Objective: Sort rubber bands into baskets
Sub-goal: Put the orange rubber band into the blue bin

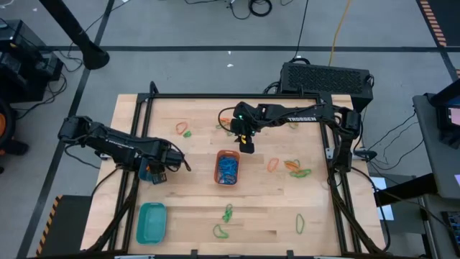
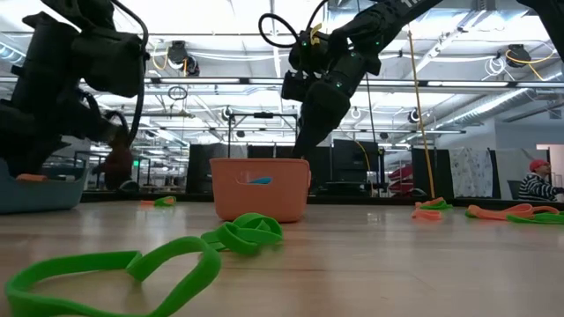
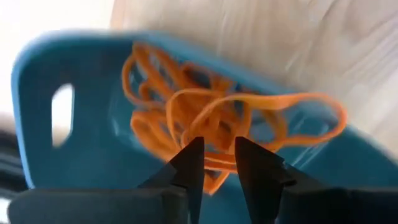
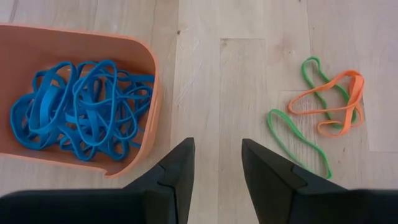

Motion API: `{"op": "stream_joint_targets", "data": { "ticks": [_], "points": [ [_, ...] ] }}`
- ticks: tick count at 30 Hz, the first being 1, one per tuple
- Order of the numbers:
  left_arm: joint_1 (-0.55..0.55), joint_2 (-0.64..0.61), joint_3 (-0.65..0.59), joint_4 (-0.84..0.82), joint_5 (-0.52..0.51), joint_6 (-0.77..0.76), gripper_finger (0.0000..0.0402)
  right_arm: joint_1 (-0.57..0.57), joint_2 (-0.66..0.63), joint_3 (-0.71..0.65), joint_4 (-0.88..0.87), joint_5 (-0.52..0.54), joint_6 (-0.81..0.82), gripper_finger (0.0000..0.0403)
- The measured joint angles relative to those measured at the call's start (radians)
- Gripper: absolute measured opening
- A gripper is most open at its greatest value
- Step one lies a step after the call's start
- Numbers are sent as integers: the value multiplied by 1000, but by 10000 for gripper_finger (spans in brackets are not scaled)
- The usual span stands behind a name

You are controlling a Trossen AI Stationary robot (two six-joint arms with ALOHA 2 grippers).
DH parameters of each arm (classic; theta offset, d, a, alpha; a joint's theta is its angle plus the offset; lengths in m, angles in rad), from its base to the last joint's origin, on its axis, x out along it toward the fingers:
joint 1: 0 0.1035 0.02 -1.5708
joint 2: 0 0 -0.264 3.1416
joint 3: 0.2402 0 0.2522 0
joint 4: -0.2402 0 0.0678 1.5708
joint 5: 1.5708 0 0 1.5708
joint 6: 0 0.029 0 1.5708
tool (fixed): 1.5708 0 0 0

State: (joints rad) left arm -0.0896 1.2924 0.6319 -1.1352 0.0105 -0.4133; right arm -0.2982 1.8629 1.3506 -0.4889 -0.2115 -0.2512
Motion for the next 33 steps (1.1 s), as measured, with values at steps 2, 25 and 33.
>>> {"op": "stream_joint_targets", "data": {
  "ticks": [2,25,33],
  "points": [
    [0,3,0,-11,1,-22,86,0,0,0,0,0,0,125],
    [-11,-45,101,-11,-229,-30,47,-1,-79,0,-81,4,3,125],
    [-76,-211,88,242,-486,14,51,38,-207,0,-246,2,122,125]
  ]
}}
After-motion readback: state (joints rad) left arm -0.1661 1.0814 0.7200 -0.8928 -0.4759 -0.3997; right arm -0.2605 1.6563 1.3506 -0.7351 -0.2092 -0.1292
